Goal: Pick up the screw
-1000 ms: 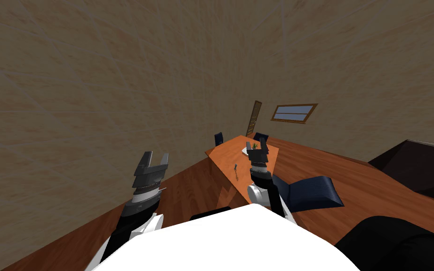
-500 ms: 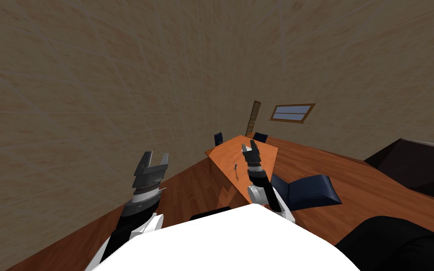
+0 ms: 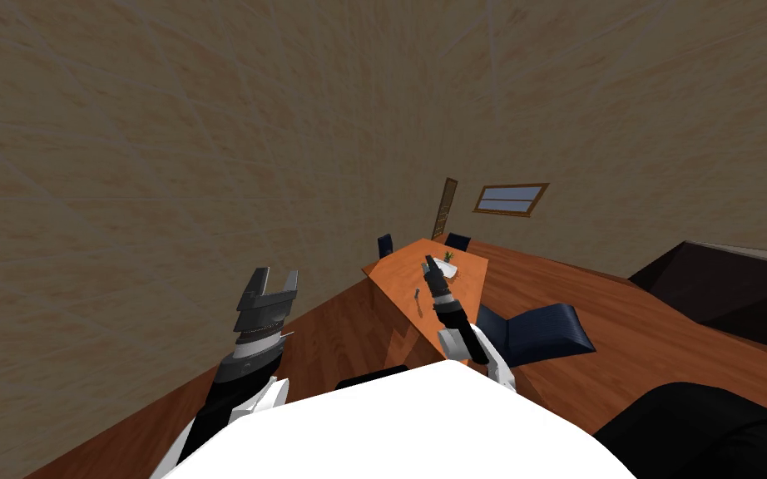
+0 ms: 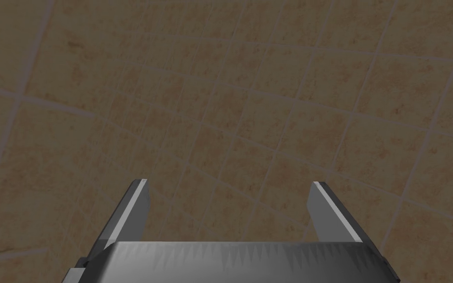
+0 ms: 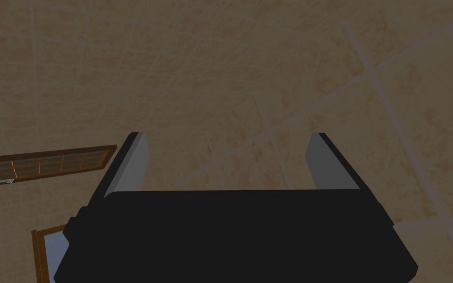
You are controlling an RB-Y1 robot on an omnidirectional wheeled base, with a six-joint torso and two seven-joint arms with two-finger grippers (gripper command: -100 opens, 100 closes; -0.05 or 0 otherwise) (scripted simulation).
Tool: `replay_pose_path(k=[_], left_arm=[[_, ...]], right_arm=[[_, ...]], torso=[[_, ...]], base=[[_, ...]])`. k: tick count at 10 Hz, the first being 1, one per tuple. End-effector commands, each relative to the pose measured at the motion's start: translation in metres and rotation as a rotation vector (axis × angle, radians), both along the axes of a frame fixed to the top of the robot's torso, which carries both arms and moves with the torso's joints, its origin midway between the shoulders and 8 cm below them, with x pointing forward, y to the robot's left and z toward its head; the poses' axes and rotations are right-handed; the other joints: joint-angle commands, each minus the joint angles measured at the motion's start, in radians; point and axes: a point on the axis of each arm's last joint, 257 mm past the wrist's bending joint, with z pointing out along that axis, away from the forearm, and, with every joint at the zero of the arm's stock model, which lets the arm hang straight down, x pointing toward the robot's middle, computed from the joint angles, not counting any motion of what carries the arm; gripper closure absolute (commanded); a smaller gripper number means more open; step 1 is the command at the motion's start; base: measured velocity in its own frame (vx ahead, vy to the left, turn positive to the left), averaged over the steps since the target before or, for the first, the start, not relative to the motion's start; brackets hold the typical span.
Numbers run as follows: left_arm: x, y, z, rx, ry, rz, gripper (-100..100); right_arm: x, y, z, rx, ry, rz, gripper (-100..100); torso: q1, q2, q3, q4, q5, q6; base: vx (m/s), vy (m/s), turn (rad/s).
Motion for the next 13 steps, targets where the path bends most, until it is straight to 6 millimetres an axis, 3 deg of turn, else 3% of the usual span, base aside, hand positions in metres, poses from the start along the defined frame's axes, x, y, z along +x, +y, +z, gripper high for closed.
replay_pose_path(k=[1, 4, 6, 9, 10, 13], left_arm=[[0.0, 0.0, 0.0, 0.0, 0.0, 0.0, 0], [0.0, 0.0, 0.0, 0.0, 0.0, 0.0, 0], [0.0, 0.0, 0.0, 0.0, 0.0, 0.0, 0], [0.0, 0.0, 0.0, 0.0, 0.0, 0.0, 0], [0.0, 0.0, 0.0, 0.0, 0.0, 0.0, 0], [0.0, 0.0, 0.0, 0.0, 0.0, 0.0, 0]], right_arm=[[0.009, 0.0, -0.022, -0.072, 0.049, -0.014, -100], [0.03, 0.0, -0.08, -0.268, 0.177, -0.051, -100], [0.036, -0.004, -0.106, -0.341, 0.232, -0.066, -100], [0.041, -0.008, -0.133, -0.411, 0.288, -0.079, -100], [0.045, -0.012, -0.153, -0.481, 0.327, -0.088, -100], [0.048, -0.017, -0.176, -0.551, 0.374, -0.097, -100]], torso=[[0.0, 0.0, 0.0, 0.0, 0.0, 0.0], [0.001, -0.001, -0.001, 0.0, 0.0, 0.0], [0.001, 0.0, 0.0, 0.0, 0.0, 0.0], [-0.001, 0.0, 0.0, 0.0, 0.0, 0.0], [-0.001, 0.0, 0.0, 0.0, 0.0, 0.0], [-0.001, 0.0, 0.0, 0.0, 0.0, 0.0]], base=[[0.004, 0.039, -0.039], [0.009, 0.065, -0.076], [-0.001, 0.046, -0.033], [0.003, 0.032, -0.031], [0.004, 0.031, -0.043], [0.003, 0.032, -0.027]])
